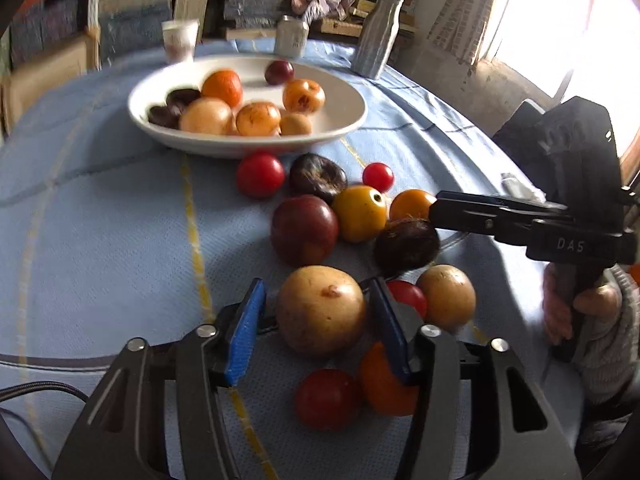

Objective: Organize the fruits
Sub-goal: 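Grasp a large pale pear with the left gripper while the right grasps an orange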

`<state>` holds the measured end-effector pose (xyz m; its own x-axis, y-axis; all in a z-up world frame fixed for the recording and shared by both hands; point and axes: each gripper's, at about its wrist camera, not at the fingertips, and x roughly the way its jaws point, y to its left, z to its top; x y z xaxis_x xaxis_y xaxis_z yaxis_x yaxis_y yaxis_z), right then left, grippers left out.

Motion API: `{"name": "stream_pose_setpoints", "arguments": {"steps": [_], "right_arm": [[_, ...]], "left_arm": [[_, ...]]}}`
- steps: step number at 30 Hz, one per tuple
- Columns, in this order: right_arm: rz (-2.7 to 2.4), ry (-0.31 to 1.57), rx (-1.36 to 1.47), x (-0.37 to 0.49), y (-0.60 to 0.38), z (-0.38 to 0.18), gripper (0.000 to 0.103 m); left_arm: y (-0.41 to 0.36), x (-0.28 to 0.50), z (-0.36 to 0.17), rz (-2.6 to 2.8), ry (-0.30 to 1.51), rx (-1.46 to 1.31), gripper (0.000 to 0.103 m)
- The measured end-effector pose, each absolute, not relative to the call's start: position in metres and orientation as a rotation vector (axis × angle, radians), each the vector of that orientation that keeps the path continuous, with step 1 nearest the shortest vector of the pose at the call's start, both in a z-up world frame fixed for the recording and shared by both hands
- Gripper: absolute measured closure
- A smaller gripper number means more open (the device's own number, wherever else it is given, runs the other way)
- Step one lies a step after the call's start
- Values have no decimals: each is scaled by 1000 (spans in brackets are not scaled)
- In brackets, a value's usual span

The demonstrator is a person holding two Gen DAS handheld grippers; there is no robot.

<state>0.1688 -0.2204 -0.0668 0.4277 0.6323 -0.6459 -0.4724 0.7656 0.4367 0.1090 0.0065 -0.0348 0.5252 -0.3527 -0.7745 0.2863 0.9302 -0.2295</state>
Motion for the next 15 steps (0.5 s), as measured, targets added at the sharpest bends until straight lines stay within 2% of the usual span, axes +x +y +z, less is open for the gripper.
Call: {"name": "stream_pose_setpoints", "arguments": {"steps": [5, 7, 8, 10, 15], "right_arm": [[770, 947, 315, 176, -222, -75, 52], [801, 973, 375, 180, -225, -79, 59], [803, 990, 393, 182, -226, -82, 69], [810, 1014, 425, 184, -228, -86, 69], [804, 998, 378, 182, -221, -81, 68]], "left_arm": [[1, 112, -36, -413, 946, -76, 41], [0, 111, -36, -430, 942, -78, 46], [1, 111, -36, -433, 939, -87, 49], [4, 110, -34, -430, 928, -104, 61], [7, 107, -33, -401, 921, -114, 61]]}}
